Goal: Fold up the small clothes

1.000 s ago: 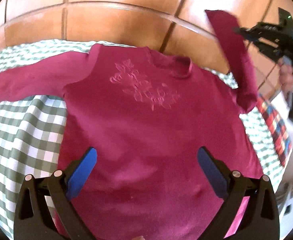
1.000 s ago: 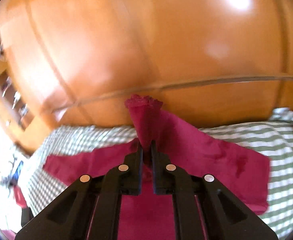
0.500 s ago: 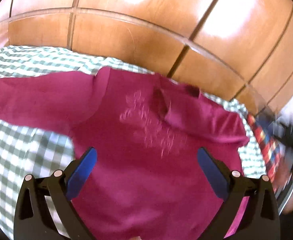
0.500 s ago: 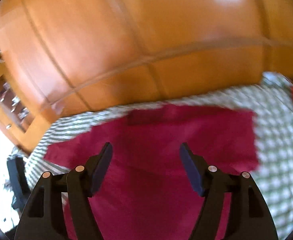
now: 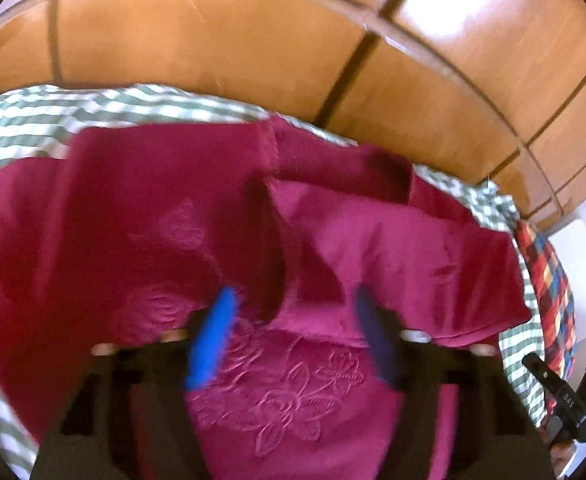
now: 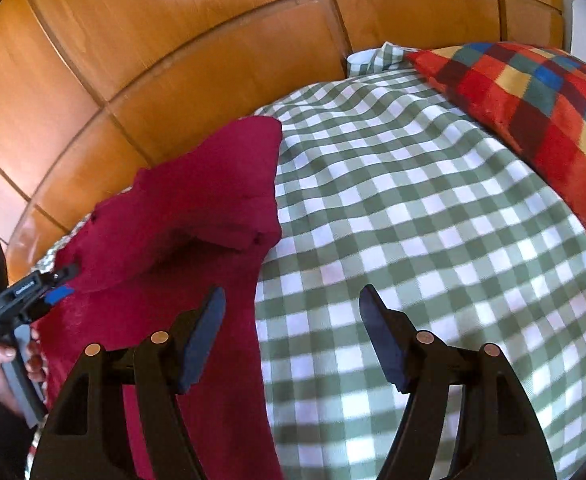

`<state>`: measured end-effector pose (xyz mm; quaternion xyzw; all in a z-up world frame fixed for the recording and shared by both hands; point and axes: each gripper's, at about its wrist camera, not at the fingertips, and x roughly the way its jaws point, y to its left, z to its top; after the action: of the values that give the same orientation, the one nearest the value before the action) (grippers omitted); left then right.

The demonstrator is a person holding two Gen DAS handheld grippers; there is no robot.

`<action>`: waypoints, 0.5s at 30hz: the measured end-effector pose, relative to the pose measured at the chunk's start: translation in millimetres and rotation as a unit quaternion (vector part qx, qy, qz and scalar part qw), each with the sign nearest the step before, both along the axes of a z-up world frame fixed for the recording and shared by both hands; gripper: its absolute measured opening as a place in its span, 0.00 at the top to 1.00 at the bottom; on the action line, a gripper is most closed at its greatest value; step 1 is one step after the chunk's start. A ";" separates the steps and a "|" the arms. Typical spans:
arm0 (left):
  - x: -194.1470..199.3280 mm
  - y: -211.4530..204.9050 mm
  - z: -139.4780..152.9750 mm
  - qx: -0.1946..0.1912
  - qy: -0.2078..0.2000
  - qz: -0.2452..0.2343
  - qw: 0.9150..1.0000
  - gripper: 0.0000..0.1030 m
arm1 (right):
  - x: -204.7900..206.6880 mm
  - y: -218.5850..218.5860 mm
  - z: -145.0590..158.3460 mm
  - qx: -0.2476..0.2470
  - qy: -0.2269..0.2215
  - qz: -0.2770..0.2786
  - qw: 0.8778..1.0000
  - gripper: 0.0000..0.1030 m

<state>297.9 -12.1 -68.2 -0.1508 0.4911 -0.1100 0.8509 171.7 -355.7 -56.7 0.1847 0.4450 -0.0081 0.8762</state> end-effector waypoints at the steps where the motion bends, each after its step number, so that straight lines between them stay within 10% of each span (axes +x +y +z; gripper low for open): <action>1: 1.4 -3.1 0.0 0.004 -0.001 -0.004 1.000 0.85 | 6.6 3.1 -3.9 0.000 0.002 0.001 1.000 0.34; 10: -33.9 16.4 113.5 -0.122 -0.163 -0.027 0.979 0.93 | 48.3 27.5 -9.3 -0.011 -0.004 -0.016 1.000 0.33; 15: -60.3 32.0 133.4 -0.059 -0.211 -0.008 0.976 0.93 | 52.8 15.6 -25.8 -0.022 0.018 -0.081 0.996 0.24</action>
<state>237.5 19.9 65.2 -0.1703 0.2946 -0.1752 0.9239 224.5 -340.1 -82.5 0.2007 0.4439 -0.0923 0.8684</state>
